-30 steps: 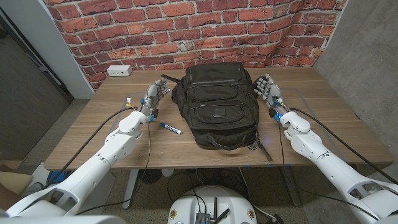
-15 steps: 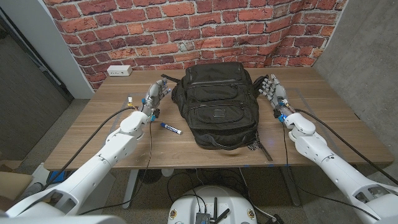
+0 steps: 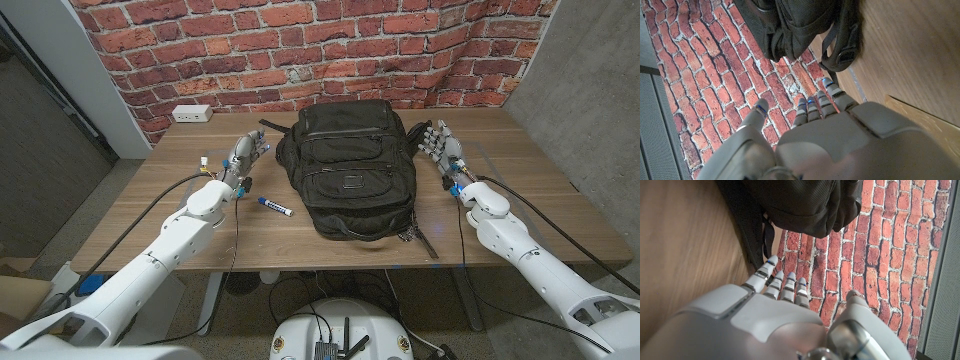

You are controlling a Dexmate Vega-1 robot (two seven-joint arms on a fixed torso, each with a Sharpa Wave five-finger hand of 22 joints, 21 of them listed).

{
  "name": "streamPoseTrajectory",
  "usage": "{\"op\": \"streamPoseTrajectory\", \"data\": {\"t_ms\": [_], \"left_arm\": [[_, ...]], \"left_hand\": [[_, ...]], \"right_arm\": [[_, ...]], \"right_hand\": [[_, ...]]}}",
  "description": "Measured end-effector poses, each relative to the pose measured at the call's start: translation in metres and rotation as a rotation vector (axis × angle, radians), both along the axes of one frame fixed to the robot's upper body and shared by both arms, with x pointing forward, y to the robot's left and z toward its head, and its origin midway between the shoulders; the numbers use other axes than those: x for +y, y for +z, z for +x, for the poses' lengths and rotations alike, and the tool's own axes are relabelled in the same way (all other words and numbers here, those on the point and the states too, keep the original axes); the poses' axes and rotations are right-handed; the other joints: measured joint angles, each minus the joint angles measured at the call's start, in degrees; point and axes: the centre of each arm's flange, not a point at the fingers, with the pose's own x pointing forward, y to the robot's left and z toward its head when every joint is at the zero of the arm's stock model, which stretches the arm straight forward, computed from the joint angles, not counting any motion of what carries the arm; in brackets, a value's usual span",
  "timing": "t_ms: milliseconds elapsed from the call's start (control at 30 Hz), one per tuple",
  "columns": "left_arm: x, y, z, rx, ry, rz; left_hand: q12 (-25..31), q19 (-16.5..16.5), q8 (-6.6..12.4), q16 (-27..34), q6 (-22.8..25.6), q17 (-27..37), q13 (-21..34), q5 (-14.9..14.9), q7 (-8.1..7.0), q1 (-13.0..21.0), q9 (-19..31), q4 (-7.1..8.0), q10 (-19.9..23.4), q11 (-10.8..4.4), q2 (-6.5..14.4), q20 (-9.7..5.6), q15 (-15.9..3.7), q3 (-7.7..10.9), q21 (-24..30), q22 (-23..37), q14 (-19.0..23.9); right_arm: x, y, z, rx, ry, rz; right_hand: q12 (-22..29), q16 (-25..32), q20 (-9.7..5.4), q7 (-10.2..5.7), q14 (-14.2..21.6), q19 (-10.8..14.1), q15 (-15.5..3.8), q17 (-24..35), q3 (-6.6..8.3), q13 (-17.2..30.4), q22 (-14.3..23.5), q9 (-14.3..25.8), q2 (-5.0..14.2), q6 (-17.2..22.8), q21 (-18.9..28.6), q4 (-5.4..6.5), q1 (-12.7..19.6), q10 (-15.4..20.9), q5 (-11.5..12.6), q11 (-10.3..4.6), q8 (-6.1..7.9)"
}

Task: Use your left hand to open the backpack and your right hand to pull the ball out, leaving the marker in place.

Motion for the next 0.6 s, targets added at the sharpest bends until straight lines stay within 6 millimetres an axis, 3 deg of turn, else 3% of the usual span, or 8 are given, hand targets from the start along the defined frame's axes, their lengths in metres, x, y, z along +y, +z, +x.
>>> {"op": "streamPoseTrajectory", "data": {"t_ms": [600], "left_arm": [[0.005,0.009,-0.016,-0.016,0.034,0.121]], "left_hand": [[0.23,0.94,0.00,0.00,2.32,0.01,-0.01,0.00,-1.27,1.86,0.00,-3.13,1.84,-1.17,0.51,0.13,-1.52,0.04,0.00,0.00,1.79]], "right_arm": [[0.001,-0.002,0.006,0.000,-0.009,0.010]], "right_hand": [[0.00,0.23,-0.21,-0.20,0.51,0.21,-0.09,-0.53,0.19,0.01,0.00,0.00,0.00,0.20,0.00,-0.20,0.00,0.30,0.00,-0.30,0.00]]}}
